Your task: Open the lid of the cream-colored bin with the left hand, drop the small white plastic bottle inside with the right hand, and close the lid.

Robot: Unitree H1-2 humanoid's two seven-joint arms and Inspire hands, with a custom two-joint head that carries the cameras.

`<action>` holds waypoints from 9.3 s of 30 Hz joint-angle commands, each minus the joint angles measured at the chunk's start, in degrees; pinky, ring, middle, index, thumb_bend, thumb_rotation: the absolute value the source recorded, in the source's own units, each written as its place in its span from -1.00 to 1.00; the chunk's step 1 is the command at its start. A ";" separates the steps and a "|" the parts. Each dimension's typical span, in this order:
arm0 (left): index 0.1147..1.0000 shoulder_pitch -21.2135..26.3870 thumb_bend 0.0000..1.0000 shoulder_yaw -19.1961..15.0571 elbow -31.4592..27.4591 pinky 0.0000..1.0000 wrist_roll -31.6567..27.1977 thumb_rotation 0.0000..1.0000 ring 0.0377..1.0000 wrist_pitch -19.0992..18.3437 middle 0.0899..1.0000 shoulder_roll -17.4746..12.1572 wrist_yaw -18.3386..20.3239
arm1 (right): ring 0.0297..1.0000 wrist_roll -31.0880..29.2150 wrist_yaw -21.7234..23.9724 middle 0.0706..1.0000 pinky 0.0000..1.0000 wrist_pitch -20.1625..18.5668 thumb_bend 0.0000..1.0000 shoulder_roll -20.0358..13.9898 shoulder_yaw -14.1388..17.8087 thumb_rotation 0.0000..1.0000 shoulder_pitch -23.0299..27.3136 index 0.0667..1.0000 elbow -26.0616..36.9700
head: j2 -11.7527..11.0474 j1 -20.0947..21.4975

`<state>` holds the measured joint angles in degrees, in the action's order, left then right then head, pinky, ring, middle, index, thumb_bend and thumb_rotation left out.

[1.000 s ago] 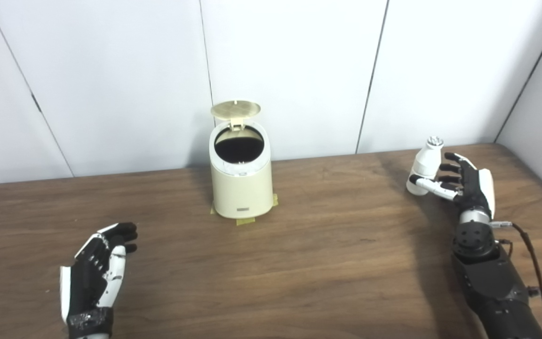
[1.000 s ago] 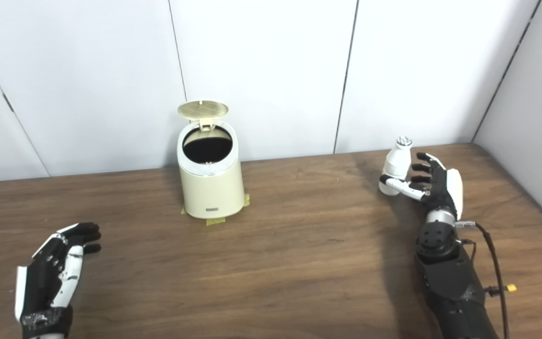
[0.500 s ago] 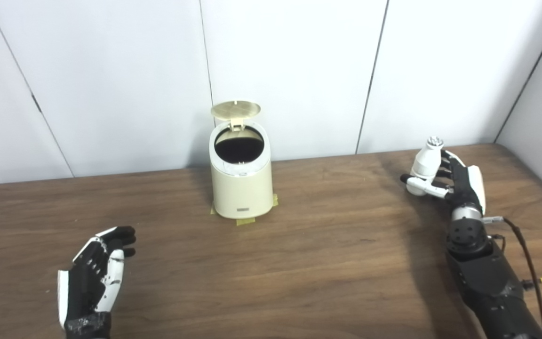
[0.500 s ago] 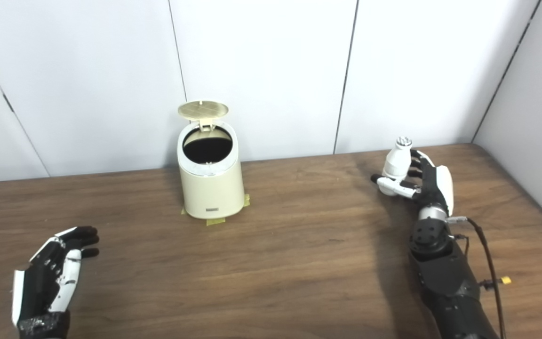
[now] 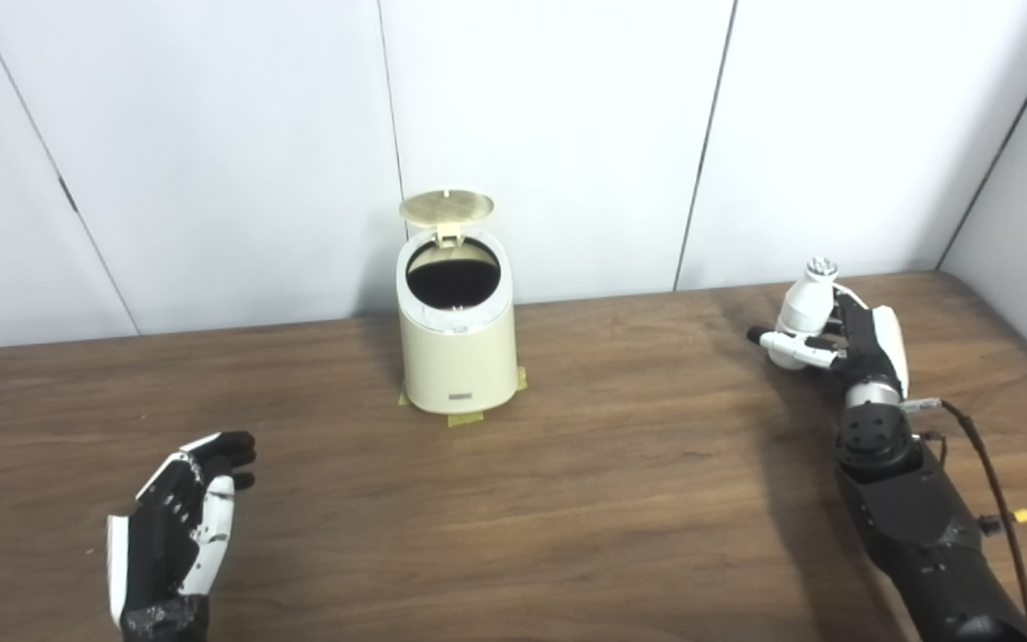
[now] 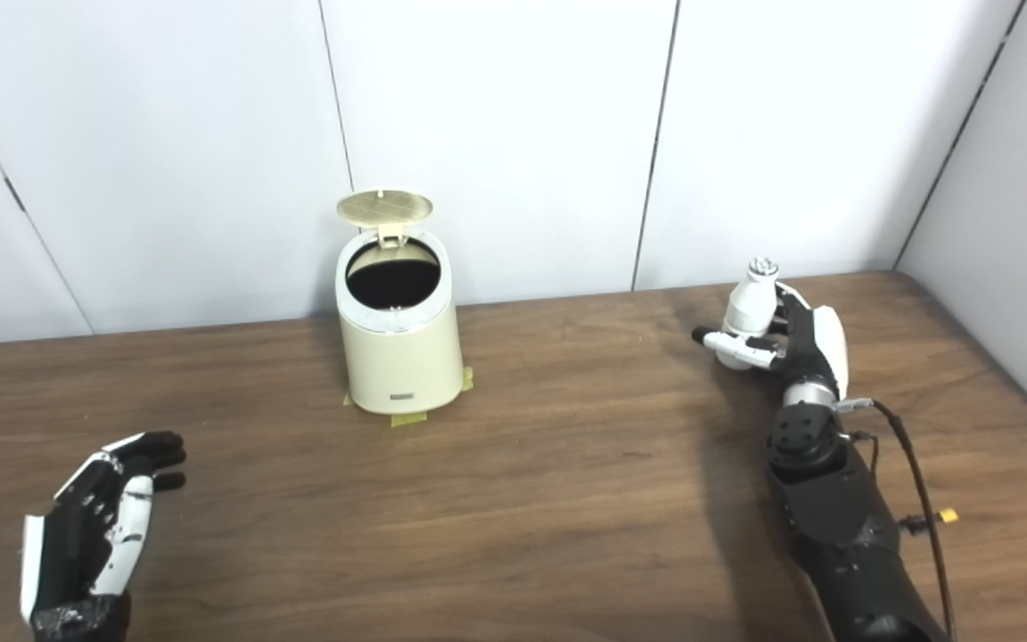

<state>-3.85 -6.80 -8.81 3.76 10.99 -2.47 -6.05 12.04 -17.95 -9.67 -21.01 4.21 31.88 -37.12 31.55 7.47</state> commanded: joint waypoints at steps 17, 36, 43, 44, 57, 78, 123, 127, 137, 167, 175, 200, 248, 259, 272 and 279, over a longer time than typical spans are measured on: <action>0.21 -0.03 -0.56 -0.10 -1.75 0.26 -0.14 -0.02 0.36 0.76 0.31 -0.12 0.05 | 0.35 -0.72 -3.37 0.42 0.18 3.26 0.64 1.03 2.66 -0.64 1.28 0.53 0.51 | 0.44 0.88; 0.21 0.20 -0.57 -0.15 -1.08 0.24 0.24 -0.02 0.35 1.59 0.31 -0.64 0.44 | -0.04 1.55 -11.98 -0.09 -0.14 18.94 0.05 0.85 2.15 -1.00 1.74 -0.11 -8.15 | 0.49 1.31; 0.21 0.04 -0.56 -0.24 -1.53 0.26 0.16 -0.01 0.36 0.83 0.31 -0.41 0.34 | -0.11 1.09 -11.50 -0.14 -0.19 19.32 0.05 1.01 2.20 -1.00 1.21 -0.07 -7.62 | 0.62 1.44; 0.21 0.08 -0.56 -0.24 -1.45 0.26 0.11 -0.02 0.36 0.89 0.31 -0.39 0.33 | -0.11 1.04 -11.44 -0.15 -0.19 19.60 0.05 0.99 2.19 -1.00 1.17 -0.07 -7.65 | 0.62 1.44; 0.22 0.88 -0.57 0.06 0.07 0.24 1.02 -0.01 0.35 1.29 0.31 -0.28 0.08 | -0.17 1.25 -8.43 -0.17 -0.26 18.14 0.05 2.84 1.60 -1.00 -0.45 -0.05 5.15 | 0.10 1.39; 0.20 1.84 -0.56 0.54 1.57 0.27 1.24 0.03 0.37 2.04 0.31 0.19 -0.45 | -0.20 3.27 -2.41 -0.11 -0.28 17.54 0.03 8.13 -1.70 -1.00 0.41 -0.01 18.70 | -0.30 1.10; 0.21 3.65 -0.57 3.71 8.69 0.29 5.39 0.04 0.38 6.43 0.33 2.21 -5.18 | -0.20 6.63 -0.76 -0.13 -0.31 21.62 0.03 23.23 -8.15 -1.00 7.47 -0.02 16.15 | -7.22 -5.78; 0.22 3.55 -0.60 3.93 8.78 0.28 6.03 0.03 0.38 6.65 0.32 2.31 -5.69 | -0.21 6.13 -1.95 -0.14 -0.32 23.79 0.03 23.90 -7.96 -1.00 9.28 -0.01 12.28 | -7.68 -6.08; 0.22 3.42 -0.60 4.31 9.03 0.25 6.12 0.02 0.35 7.08 0.31 2.59 -6.20 | -0.21 6.73 -5.59 -0.13 -0.31 27.63 0.03 24.01 -8.19 -1.00 12.33 -0.02 5.05 | -8.22 -6.65; 0.22 2.64 -0.60 5.10 7.94 0.26 7.21 0.10 0.36 7.34 0.31 2.71 -6.80 | -0.16 10.88 -15.59 -0.09 -0.22 36.58 0.03 19.81 -19.55 -1.00 13.34 -0.08 -4.64 | -7.84 -7.28; 0.23 2.49 -0.61 5.18 7.62 0.26 6.93 0.07 0.36 7.10 0.32 2.73 -6.64 | -0.16 9.89 -16.78 -0.08 -0.23 36.58 0.03 18.29 -22.96 -1.00 12.44 -0.09 -4.28 | -7.80 -7.27; 0.23 2.38 -0.62 5.50 8.10 0.26 8.03 0.14 0.36 7.68 0.32 2.56 -7.00 | -0.18 13.90 -28.38 -0.08 -0.27 36.59 0.03 16.02 -30.77 -1.00 16.72 -0.10 -11.14 | -8.17 -7.63; 0.23 2.59 -0.63 5.88 8.23 0.25 8.27 0.13 0.35 7.79 0.32 2.84 -7.16 | 0.23 12.37 -29.55 0.25 0.12 36.58 0.89 15.86 -32.11 -0.75 17.17 0.25 -13.11 | -8.12 -7.80; 0.23 2.65 -0.64 5.90 8.48 0.25 7.92 0.03 0.36 7.97 0.32 2.76 -7.01 | 0.21 12.82 -29.88 0.22 0.11 36.58 0.88 15.99 -31.61 -0.76 17.01 0.22 -13.09 | -8.15 -7.83; 0.24 3.07 -0.63 5.81 9.14 0.25 8.05 0.11 0.36 8.04 0.33 2.59 -7.15 | -0.29 9.27 -30.67 -0.20 -0.34 36.58 0.06 16.40 -26.15 -0.69 12.65 -0.11 -8.36 | -8.37 -7.24; 0.23 3.45 -0.62 5.77 10.13 0.24 7.69 0.10 0.35 9.19 0.32 2.26 -7.06 | -0.30 6.68 -28.09 -0.19 -0.39 36.56 -0.03 14.88 -21.18 -0.66 4.23 -0.11 3.73 | -8.48 -6.73</action>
<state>0.38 -2.52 -3.64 9.97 17.60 -2.22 -12.93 18.56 -45.84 25.70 -5.35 -18.18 34.55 -36.22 23.03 0.70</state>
